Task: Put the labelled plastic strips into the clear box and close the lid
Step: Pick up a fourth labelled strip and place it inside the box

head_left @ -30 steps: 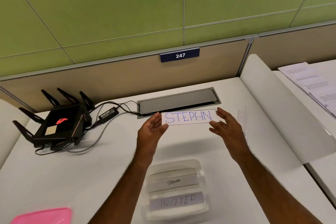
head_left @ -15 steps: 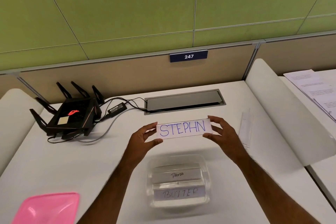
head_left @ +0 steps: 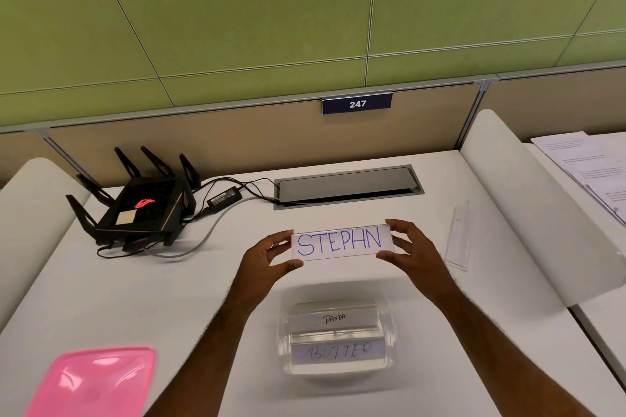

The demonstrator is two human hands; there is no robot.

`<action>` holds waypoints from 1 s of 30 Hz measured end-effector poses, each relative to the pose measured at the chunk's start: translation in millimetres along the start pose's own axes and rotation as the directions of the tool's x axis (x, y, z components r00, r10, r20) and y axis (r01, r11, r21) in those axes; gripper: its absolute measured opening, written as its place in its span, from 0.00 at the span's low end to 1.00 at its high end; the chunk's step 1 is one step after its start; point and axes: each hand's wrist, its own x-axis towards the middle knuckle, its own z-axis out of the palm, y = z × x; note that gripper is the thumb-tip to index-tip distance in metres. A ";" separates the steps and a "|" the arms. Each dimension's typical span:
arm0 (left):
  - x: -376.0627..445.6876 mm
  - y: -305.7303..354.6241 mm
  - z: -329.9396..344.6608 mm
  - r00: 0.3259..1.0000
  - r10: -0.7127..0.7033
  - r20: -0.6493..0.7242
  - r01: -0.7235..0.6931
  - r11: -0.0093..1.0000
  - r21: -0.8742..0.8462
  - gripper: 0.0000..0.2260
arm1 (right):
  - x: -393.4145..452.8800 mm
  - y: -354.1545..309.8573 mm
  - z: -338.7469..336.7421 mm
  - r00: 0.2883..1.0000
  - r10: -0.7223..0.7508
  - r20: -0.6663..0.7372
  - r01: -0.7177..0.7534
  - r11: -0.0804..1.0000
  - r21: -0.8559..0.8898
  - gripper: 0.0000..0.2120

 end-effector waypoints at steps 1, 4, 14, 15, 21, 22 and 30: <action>-1.7 0.5 -1.2 1.000 0.002 0.000 -0.002 1.000 -0.001 0.30 | -0.5 -0.4 0.7 1.000 -0.002 0.006 0.002 1.000 -0.008 0.31; -4.7 1.0 -5.4 1.000 0.016 0.005 -0.016 1.000 -0.001 0.29 | -0.6 -2.1 2.7 1.000 -0.004 0.029 0.004 1.000 -0.010 0.30; -11.6 4.8 -17.2 0.976 0.161 0.147 -0.198 0.935 0.295 0.33 | -1.4 -4.7 1.1 0.992 -0.025 0.125 0.049 0.980 -0.194 0.32; -11.9 4.4 -16.7 0.972 0.165 0.167 -0.212 0.922 0.325 0.33 | -2.0 -4.4 0.9 0.989 -0.033 0.143 0.064 0.973 -0.221 0.31; -16.7 -1.2 -14.5 0.961 0.157 0.226 -0.249 0.849 0.467 0.26 | -4.9 1.6 1.0 0.973 -0.043 0.225 0.132 0.910 -0.394 0.23; -18.9 -2.4 -14.0 0.962 0.146 0.231 -0.245 0.836 0.491 0.26 | -5.8 2.6 1.8 0.970 -0.043 0.238 0.143 0.896 -0.420 0.22; -37.0 -19.1 -8.6 0.961 0.149 0.231 -0.265 0.727 0.634 0.25 | -17.1 19.7 13.5 0.962 -0.063 0.267 0.224 0.743 -0.631 0.23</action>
